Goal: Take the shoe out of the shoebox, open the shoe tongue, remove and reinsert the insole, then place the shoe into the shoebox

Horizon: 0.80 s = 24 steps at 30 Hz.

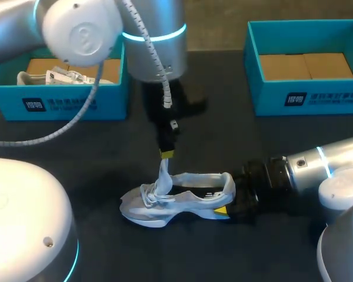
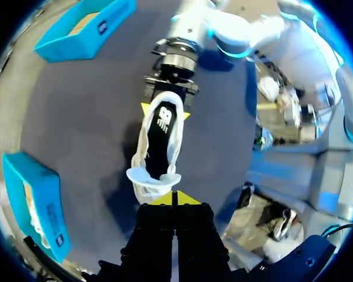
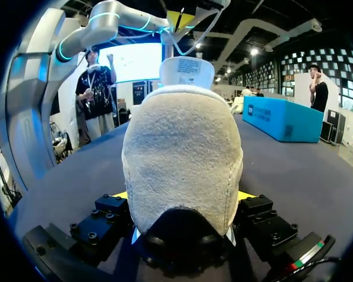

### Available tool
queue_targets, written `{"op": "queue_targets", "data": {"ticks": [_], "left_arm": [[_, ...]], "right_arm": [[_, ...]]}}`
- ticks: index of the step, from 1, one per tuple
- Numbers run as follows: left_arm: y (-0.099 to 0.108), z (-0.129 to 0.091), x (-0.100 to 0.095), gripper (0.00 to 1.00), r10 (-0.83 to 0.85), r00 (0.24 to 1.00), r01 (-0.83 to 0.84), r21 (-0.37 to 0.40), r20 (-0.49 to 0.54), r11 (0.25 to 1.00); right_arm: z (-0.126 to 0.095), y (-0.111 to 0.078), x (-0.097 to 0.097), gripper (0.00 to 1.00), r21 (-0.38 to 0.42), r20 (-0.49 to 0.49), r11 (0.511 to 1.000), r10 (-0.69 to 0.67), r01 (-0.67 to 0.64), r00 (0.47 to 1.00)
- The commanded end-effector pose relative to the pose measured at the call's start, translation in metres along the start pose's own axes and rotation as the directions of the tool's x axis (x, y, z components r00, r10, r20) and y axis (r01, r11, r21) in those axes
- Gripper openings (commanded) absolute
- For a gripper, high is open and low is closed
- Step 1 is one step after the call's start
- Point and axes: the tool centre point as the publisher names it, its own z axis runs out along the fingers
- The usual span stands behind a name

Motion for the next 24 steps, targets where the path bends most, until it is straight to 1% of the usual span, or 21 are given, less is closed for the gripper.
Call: {"op": "queue_targets", "data": {"ticks": [1, 2, 4, 5, 7, 8, 9, 10, 11, 12, 13, 14, 15, 16, 17, 19, 21, 22, 24], "left_arm": [[-0.006, -0.002, -0.002, 0.00, 0.004, 1.000, -0.005, -0.119, -0.005, 0.993], [-0.006, -0.002, -0.002, 0.00, 0.004, 1.000, -0.005, -0.119, -0.005, 0.993], [-0.010, 0.007, 0.004, 0.00, 0.017, 1.000, -0.017, -0.115, -0.003, 0.993], [-0.014, 0.012, 0.008, 0.00, 0.036, 0.999, -0.033, -0.099, 0.026, 0.995], [-0.019, 0.018, 0.009, 0.00, 0.083, 0.996, -0.081, -0.091, 0.015, 0.993], [-0.024, 0.023, 0.008, 0.00, 0.157, 0.987, -0.154, -0.077, 0.028, 0.985], [-0.026, 0.027, 0.008, 0.00, 0.174, 0.984, -0.171, -0.073, 0.035, 0.983], [-0.030, 0.030, 0.006, 0.00, 0.167, 0.986, -0.165, -0.072, 0.021, 0.984], [-0.038, 0.040, 0.002, 0.00, 0.220, 0.975, -0.218, -0.072, 0.021, 0.973], [-0.041, 0.044, 0.000, 0.00, 0.221, 0.975, -0.219, -0.068, 0.032, 0.973], [-0.048, 0.051, -0.003, 0.00, 0.242, 0.970, -0.241, -0.090, -0.005, 0.966], [-0.052, 0.056, -0.005, 0.00, 0.277, 0.961, -0.277, -0.086, -0.006, 0.957], [-0.055, 0.063, -0.006, 0.00, 0.280, 0.959, -0.276, -0.084, 0.037, 0.958], [-0.060, 0.068, -0.008, 0.00, 0.292, 0.956, -0.290, -0.092, 0.010, 0.953], [-0.062, 0.071, -0.010, 0.00, 0.316, 0.949, -0.316, -0.081, -0.014, 0.945], [-0.069, 0.079, -0.015, 0.00, 0.308, 0.952, -0.307, -0.079, -0.001, 0.948], [-0.073, 0.085, -0.019, 0.00, 0.347, 0.937, -0.350, -0.070, -0.047, 0.934], [-0.076, 0.090, -0.020, 0.00, 0.335, 0.942, -0.337, -0.078, -0.033, 0.938], [-0.077, 0.095, -0.022, 0.00, 0.356, 0.933, -0.359, -0.066, -0.053, 0.931]], "right_arm": [[0.001, -0.001, 0.001, 0.00, 0.002, 0.000, 1.000, 0.000, 0.000, 1.000], [0.001, -0.001, 0.001, 0.00, 0.002, 0.000, 1.000, 0.000, 0.000, 1.000], [0.001, -0.001, 0.001, 0.00, 0.002, 0.000, 1.000, 0.000, 0.000, 1.000], [0.001, -0.001, 0.001, 0.00, 0.002, 0.000, 1.000, 0.000, 0.000, 1.000], [0.001, -0.001, 0.001, 0.00, 0.002, 0.000, 1.000, 0.000, 0.000, 1.000], [0.001, -0.001, 0.001, 0.00, 0.002, 0.000, 1.000, 0.000, 0.000, 1.000], [0.001, -0.001, 0.001, 0.00, 0.002, 0.000, 1.000, 0.000, 0.000, 1.000], [0.001, -0.001, 0.001, 0.00, 0.002, 0.000, 1.000, 0.000, 0.000, 1.000], [0.001, -0.001, 0.001, 0.00, 0.002, 0.000, 1.000, 0.000, 0.000, 1.000], [0.001, -0.001, 0.001, 0.00, 0.002, 0.000, 1.000, 0.000, 0.000, 1.000], [0.001, -0.001, 0.001, 0.00, 0.002, 0.000, 1.000, 0.000, 0.000, 1.000], [0.001, -0.001, 0.001, 0.00, 0.002, 0.000, 1.000, 0.000, 0.000, 1.000], [0.001, -0.001, 0.001, 0.00, 0.002, 0.000, 1.000, 0.000, 0.000, 1.000], [0.001, -0.001, 0.001, 0.00, 0.002, 0.000, 1.000, 0.000, 0.000, 1.000], [0.001, -0.001, 0.001, 0.00, 0.002, 0.000, 1.000, 0.000, 0.000, 1.000], [0.001, -0.001, 0.001, 0.00, 0.002, 0.000, 1.000, 0.000, 0.000, 1.000], [0.001, -0.001, 0.001, 0.00, 0.002, 0.000, 1.000, 0.000, 0.000, 1.000], [0.001, -0.001, 0.001, 0.00, 0.002, 0.000, 1.000, 0.000, 0.000, 1.000], [0.001, -0.001, 0.001, 0.00, 0.002, 0.000, 1.000, 0.000, 0.000, 1.000]]}}
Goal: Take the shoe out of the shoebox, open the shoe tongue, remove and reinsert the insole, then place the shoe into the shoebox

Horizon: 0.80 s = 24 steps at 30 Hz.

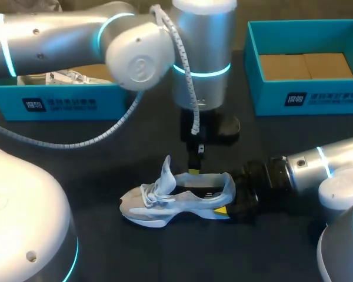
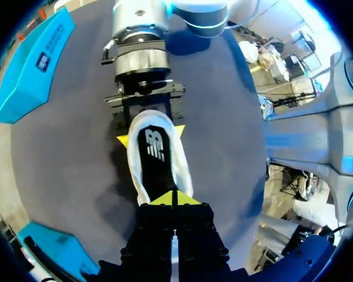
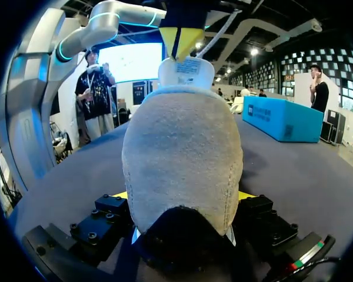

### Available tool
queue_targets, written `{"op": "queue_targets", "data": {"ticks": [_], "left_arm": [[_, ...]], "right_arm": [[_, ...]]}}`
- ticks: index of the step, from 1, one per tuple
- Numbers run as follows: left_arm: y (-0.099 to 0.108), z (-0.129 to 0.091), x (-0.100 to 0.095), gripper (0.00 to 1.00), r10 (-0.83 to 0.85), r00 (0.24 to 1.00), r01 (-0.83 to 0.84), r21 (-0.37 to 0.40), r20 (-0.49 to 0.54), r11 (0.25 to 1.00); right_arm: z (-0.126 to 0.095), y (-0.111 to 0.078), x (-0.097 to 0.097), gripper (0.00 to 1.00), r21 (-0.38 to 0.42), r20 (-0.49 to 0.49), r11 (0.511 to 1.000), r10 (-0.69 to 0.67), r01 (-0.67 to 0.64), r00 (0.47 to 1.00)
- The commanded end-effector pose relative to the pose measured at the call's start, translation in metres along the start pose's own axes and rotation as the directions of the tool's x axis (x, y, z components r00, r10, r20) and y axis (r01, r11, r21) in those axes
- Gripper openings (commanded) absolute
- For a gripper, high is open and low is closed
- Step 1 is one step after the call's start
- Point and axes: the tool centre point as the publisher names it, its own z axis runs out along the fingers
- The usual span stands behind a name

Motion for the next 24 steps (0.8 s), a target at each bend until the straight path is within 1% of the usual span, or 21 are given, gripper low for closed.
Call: {"op": "queue_targets", "data": {"ticks": [1, 2, 14, 16, 17, 18, 21, 24], "left_arm": [[-0.011, 0.023, -0.012, 0.00, 0.022, 0.999, -0.022, 0.006, -0.030, 1.000], [-0.011, 0.025, -0.012, 0.00, 0.002, 1.000, -0.002, 0.005, -0.015, 1.000], [-0.009, 0.026, -0.011, 0.00, 0.008, 1.000, -0.008, 0.005, -0.021, 1.000], [-0.013, 0.036, -0.014, 0.00, 0.020, 1.000, -0.020, -0.008, -0.019, 1.000], [-0.014, 0.040, -0.017, 0.00, 0.013, 1.000, -0.013, -0.005, -0.026, 1.000], [-0.015, 0.048, -0.021, 0.00, 0.023, 0.999, -0.023, -0.004, -0.047, 1.000], [-0.016, 0.063, -0.029, 0.00, 0.021, 0.998, -0.021, 0.008, -0.063, 1.000], [-0.016, 0.072, -0.033, 0.00, 0.020, 0.997, -0.019, 0.009, -0.078, 1.000]], "right_arm": [[0.001, -0.001, 0.001, 0.00, 0.002, 0.000, 1.000, 0.000, 0.000, 1.000], [0.001, -0.001, 0.001, 0.00, 0.002, 0.000, 1.000, 0.000, 0.000, 1.000], [0.001, -0.001, 0.001, 0.00, 0.002, 0.000, 1.000, 0.000, 0.000, 1.000], [0.001, -0.001, 0.001, 0.00, 0.002, 0.000, 1.000, 0.000, 0.000, 1.000], [0.001, -0.001, 0.001, 0.00, 0.002, 0.000, 1.000, 0.000, 0.000, 1.000], [0.001, -0.001, 0.001, 0.00, 0.002, 0.000, 1.000, 0.000, 0.000, 1.000], [0.001, -0.001, 0.001, 0.00, 0.002, 0.000, 1.000, 0.000, 0.000, 1.000], [0.001, -0.001, 0.001, 0.00, 0.002, 0.000, 1.000, 0.000, 0.000, 1.000]]}}
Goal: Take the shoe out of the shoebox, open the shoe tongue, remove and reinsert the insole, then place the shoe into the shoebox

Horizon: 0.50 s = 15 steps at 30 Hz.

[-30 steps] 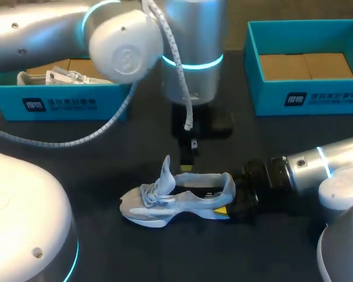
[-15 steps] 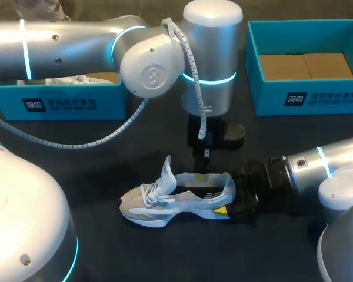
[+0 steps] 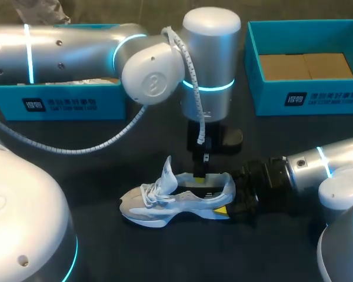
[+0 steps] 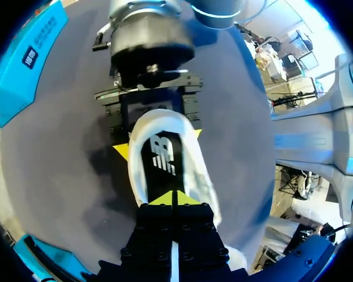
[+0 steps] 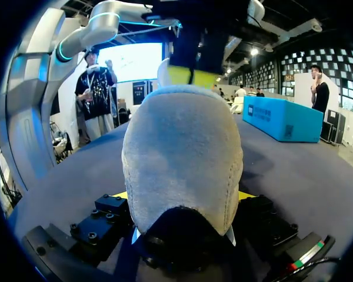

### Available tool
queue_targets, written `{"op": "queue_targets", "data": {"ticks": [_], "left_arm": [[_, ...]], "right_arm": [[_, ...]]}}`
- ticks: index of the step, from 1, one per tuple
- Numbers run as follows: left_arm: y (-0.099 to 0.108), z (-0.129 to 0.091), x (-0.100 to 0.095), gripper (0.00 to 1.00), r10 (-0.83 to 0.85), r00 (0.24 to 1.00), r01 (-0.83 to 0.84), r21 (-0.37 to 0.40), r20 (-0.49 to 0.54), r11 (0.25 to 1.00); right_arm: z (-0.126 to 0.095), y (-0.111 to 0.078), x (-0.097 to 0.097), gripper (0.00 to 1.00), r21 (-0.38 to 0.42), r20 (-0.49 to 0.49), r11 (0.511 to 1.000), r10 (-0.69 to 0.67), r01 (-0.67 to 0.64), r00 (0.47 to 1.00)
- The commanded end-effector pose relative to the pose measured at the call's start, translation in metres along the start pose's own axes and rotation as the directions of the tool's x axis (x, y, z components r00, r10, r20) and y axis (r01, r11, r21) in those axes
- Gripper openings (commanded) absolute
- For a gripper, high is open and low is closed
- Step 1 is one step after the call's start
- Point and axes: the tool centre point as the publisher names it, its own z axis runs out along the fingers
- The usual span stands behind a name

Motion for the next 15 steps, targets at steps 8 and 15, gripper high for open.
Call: {"op": "queue_targets", "data": {"ticks": [8, 15], "left_arm": [[-0.001, 0.041, -0.004, 0.00, 0.035, 0.998, -0.035, 0.004, -0.051, 0.999], [0.015, 0.053, 0.017, 0.00, 0.040, 0.997, -0.039, 0.015, -0.063, 0.999]], "right_arm": [[0.001, -0.001, 0.001, 0.00, 0.002, 0.000, 1.000, 0.000, 0.000, 1.000], [0.001, -0.001, 0.001, 0.00, 0.002, 0.000, 1.000, 0.000, 0.000, 1.000]]}}
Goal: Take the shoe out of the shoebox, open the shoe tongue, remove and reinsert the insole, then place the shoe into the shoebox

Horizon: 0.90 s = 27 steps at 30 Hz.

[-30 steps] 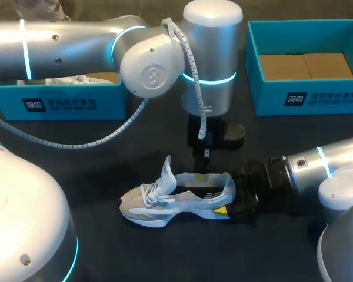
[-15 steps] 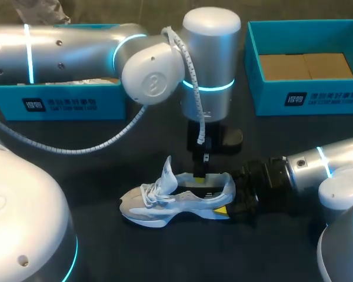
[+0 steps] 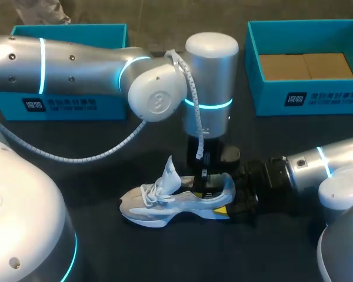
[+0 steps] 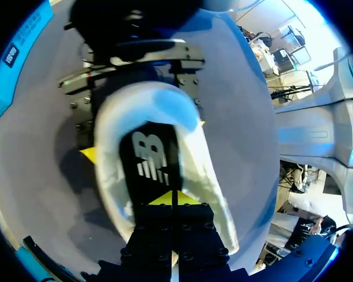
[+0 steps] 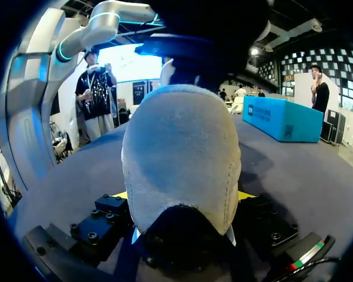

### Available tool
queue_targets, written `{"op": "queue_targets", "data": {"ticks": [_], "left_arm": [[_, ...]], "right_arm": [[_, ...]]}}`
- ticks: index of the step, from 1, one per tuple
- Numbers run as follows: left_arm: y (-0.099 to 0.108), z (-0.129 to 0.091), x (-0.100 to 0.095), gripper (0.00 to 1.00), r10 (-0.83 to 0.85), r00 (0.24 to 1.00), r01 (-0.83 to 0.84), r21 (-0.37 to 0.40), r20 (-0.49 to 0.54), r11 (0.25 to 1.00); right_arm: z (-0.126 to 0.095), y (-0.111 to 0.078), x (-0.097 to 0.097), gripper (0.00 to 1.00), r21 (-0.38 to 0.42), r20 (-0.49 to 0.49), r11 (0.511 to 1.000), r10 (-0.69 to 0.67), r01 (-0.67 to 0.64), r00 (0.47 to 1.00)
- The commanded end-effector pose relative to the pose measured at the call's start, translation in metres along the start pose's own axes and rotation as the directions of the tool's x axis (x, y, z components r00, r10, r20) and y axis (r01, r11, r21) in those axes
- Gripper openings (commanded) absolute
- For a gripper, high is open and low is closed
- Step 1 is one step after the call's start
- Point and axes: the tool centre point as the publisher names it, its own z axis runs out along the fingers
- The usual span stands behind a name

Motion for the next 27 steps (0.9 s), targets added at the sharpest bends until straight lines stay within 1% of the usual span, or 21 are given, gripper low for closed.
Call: {"op": "queue_targets", "data": {"ticks": [1, 7, 10, 15, 16, 17, 18, 20, 24, 27], "left_arm": [[0.016, 0.008, 0.013, 0.00, 0.007, 1.000, -0.006, 0.036, -0.011, 0.999], [0.029, 0.016, 0.025, 0.00, 0.020, 0.999, -0.018, 0.050, -0.034, 0.999], [0.030, 0.018, 0.026, 0.00, 0.030, 0.999, -0.028, 0.051, -0.035, 0.998], [0.026, 0.024, 0.025, 0.01, 0.044, 0.999, -0.043, 0.044, -0.026, 0.998], [0.025, 0.025, 0.024, 0.20, 0.045, 0.999, -0.044, 0.044, -0.023, 0.998], [0.023, 0.025, 0.023, 0.31, 0.049, 0.999, -0.048, 0.042, -0.022, 0.998], [0.021, 0.026, 0.023, 0.35, 0.046, 0.999, -0.045, 0.037, -0.011, 0.998], [0.018, 0.028, 0.021, 0.40, 0.048, 0.999, -0.048, 0.033, -0.005, 0.998], [0.012, 0.029, 0.015, 0.37, 0.036, 0.999, -0.037, 0.030, 0.026, 0.999], [0.009, 0.032, 0.010, 0.40, 0.020, 0.998, -0.022, 0.026, 0.064, 0.999]], "right_arm": [[0.001, -0.001, 0.001, 0.00, 0.002, 0.000, 1.000, 0.000, 0.000, 1.000], [0.001, -0.001, 0.001, 0.00, 0.002, 0.000, 1.000, 0.000, 0.000, 1.000], [0.001, -0.001, 0.001, 0.00, 0.002, 0.000, 1.000, 0.000, 0.000, 1.000], [0.001, -0.001, 0.001, 0.00, 0.002, 0.000, 1.000, 0.000, 0.000, 1.000], [0.001, -0.001, 0.001, 0.00, 0.002, 0.000, 1.000, 0.000, 0.000, 1.000], [0.001, -0.001, 0.001, 0.00, 0.002, 0.000, 1.000, 0.000, 0.000, 1.000], [0.001, -0.001, 0.001, 0.00, 0.002, 0.000, 1.000, 0.000, 0.000, 1.000], [0.001, -0.001, 0.001, 0.00, 0.002, 0.000, 1.000, 0.000, 0.000, 1.000], [0.001, -0.001, 0.001, 0.00, 0.002, 0.000, 1.000, 0.000, 0.000, 1.000], [0.001, -0.001, 0.001, 0.00, 0.002, 0.000, 1.000, 0.000, 0.000, 1.000]]}}
